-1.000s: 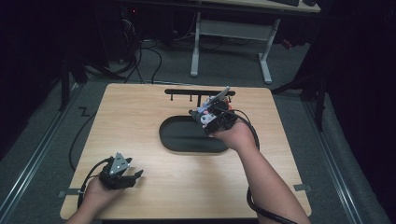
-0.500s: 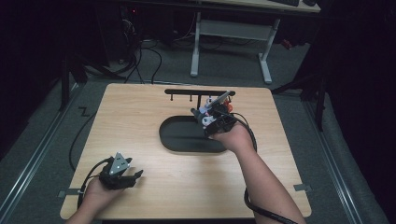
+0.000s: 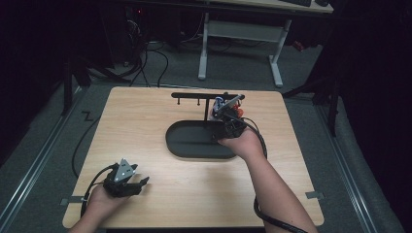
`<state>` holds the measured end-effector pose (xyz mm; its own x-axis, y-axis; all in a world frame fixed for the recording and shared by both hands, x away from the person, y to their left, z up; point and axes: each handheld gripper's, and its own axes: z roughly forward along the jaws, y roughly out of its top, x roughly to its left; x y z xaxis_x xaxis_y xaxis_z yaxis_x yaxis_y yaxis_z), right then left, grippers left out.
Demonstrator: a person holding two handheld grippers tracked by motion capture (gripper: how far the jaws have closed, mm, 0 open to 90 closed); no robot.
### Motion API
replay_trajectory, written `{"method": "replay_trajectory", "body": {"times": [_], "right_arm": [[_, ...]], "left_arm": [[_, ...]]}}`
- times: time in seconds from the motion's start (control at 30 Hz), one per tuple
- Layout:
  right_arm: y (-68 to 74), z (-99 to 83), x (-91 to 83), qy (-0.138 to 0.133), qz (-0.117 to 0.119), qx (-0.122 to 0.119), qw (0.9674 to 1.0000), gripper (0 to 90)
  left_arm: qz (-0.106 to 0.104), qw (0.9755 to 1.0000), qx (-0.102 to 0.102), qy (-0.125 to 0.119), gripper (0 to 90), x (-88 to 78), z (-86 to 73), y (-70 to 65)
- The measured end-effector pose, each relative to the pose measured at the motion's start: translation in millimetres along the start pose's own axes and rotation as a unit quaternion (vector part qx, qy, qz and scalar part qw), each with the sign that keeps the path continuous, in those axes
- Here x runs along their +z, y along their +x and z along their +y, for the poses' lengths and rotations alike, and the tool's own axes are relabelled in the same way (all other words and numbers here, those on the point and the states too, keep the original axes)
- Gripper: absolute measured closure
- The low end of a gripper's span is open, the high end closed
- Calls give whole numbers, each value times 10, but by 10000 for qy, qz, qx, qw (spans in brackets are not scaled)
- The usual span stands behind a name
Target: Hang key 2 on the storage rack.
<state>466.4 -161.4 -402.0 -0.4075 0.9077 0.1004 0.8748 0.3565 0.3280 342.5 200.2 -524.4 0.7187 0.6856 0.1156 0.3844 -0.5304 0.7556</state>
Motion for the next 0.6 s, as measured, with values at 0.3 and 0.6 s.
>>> {"method": "replay_trajectory", "body": {"times": [0.3,0.6], "right_arm": [[-25,-42,-20,26,-19,34,10000,346],[-47,-186,21,13,-21,8,10000,339]], "left_arm": [[-18,10000,13,41,351,0,3,2],[-15,10000,29,35,351,15,9,-9]]}}
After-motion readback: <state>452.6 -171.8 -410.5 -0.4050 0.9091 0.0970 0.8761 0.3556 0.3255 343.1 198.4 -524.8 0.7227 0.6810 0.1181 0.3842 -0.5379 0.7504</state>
